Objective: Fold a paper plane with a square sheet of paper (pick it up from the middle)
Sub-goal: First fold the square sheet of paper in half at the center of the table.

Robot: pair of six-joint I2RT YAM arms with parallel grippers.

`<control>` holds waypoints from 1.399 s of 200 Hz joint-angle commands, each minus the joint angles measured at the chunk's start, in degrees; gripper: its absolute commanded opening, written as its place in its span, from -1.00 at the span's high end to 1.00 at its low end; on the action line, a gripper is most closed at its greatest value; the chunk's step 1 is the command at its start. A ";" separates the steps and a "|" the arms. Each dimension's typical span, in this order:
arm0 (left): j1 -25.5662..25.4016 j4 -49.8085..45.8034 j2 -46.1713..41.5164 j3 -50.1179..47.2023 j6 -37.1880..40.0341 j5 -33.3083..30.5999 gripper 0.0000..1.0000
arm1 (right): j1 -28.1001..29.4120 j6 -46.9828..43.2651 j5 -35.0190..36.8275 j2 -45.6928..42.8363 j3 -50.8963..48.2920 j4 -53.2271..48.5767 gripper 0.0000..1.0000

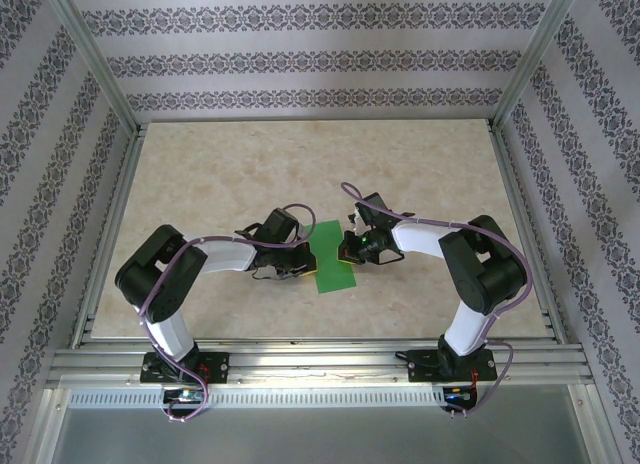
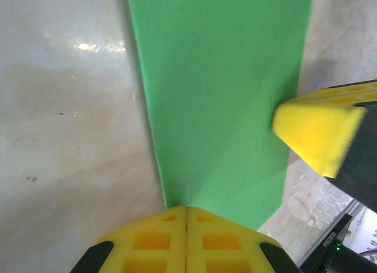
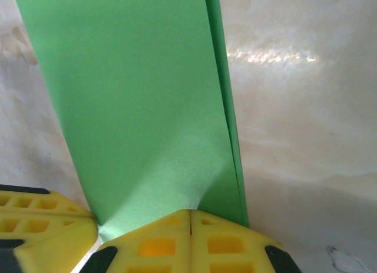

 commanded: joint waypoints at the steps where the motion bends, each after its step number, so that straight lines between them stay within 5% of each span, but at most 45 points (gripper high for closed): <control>1: -0.40 -1.03 -3.18 1.12 1.72 -2.08 0.82 | -0.32 0.03 5.76 2.10 -3.11 -6.76 1.00; 75: -0.31 -1.13 5.24 3.66 2.60 -4.58 0.81 | -0.23 -0.03 5.10 2.87 -2.62 -7.14 1.00; 225: -3.38 3.26 -1.59 -0.06 -1.12 1.91 0.79 | -0.06 0.13 5.85 1.65 -2.65 -7.94 1.00; 280: -6.02 6.12 -0.13 -6.17 -3.55 -0.66 0.79 | -0.11 -0.06 6.18 1.47 -2.91 -8.03 1.00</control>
